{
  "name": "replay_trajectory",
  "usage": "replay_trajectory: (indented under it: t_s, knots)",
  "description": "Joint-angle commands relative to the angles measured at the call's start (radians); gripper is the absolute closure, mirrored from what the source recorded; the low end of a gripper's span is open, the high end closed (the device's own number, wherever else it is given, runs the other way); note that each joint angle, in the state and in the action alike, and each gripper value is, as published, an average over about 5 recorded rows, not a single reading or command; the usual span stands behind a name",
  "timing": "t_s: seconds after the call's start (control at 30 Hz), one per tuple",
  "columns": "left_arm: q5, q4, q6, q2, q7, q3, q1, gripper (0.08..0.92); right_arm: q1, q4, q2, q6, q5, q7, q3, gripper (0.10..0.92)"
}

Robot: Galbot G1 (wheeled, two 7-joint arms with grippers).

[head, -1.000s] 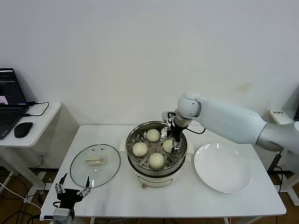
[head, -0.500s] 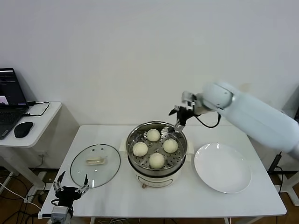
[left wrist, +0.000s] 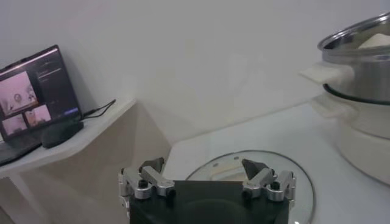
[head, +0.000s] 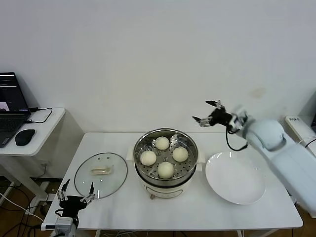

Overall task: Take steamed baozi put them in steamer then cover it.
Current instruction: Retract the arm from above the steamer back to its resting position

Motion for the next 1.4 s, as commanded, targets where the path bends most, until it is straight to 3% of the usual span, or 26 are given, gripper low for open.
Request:
replay_trajectory:
  t_s: [0.03, 0.3, 0.53, 0.7, 0.93, 1.4]
  knots:
    - [0.161, 0.044, -0.081, 0.009, -0.026, 0.005, -0.019, 0.177, -0.681, 0.119, 0.127, 0.159, 0.068, 0.224, 0.588, 0.203]
    - [0.692, 0.152, -0.198, 0.081, -0.075, 0.026, -0.051, 0.177, -0.847, 0.12, 0.239, 0.224, 0.049, 0.172, 0.687, 0.203]
    - [1.128, 0.266, -0.22, 0.199, -0.136, 0.073, -0.1, 0.177, -0.879, 0.125, 0.271, 0.236, 0.044, 0.16, 0.73, 0.203]
    - [1.163, 0.319, -0.063, 0.251, -0.198, 0.149, -0.163, 0.177, -0.896, 0.131, 0.285, 0.237, 0.044, 0.151, 0.748, 0.203]
    - [1.136, 0.483, -0.121, 0.216, -0.309, 0.162, -0.295, 0.177, -0.916, 0.133, 0.314, 0.243, 0.027, 0.135, 0.755, 0.203]
    - [1.136, 0.512, -0.048, 0.227, -0.122, 0.22, -0.352, 0.177, -0.919, 0.13, 0.349, 0.249, 0.009, 0.123, 0.759, 0.203]
